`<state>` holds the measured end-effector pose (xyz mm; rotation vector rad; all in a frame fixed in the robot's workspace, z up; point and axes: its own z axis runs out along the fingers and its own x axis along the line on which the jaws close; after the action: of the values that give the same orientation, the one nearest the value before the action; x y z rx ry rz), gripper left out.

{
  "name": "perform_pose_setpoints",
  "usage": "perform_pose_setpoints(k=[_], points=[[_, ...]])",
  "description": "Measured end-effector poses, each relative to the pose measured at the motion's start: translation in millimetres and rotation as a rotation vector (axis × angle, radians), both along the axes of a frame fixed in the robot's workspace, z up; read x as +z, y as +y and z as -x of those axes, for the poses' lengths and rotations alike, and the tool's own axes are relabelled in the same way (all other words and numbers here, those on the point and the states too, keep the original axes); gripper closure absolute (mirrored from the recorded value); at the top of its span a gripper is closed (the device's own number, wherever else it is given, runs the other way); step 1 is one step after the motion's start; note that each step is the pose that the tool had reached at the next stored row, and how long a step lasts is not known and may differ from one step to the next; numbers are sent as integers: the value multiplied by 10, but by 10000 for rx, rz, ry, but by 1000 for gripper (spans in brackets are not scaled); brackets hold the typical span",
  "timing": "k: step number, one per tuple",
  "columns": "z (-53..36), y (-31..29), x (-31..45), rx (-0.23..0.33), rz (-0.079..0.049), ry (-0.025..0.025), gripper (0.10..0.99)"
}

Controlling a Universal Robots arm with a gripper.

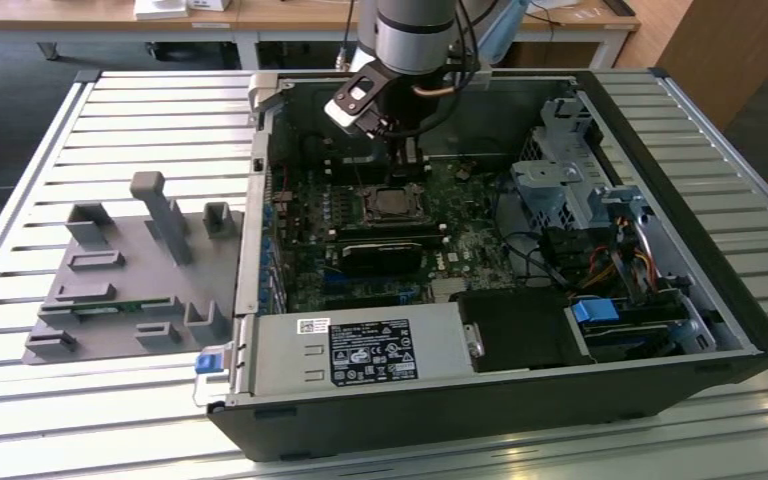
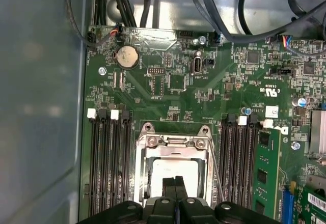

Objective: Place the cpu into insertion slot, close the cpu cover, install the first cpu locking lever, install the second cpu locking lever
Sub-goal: 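Close the cpu cover, then install the first cpu locking lever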

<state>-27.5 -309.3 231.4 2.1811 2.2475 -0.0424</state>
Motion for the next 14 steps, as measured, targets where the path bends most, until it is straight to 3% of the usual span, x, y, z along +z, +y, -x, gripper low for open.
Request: perform_pose_setpoints(k=[14], points=[[28, 0, 14, 0, 0, -1, 980]])
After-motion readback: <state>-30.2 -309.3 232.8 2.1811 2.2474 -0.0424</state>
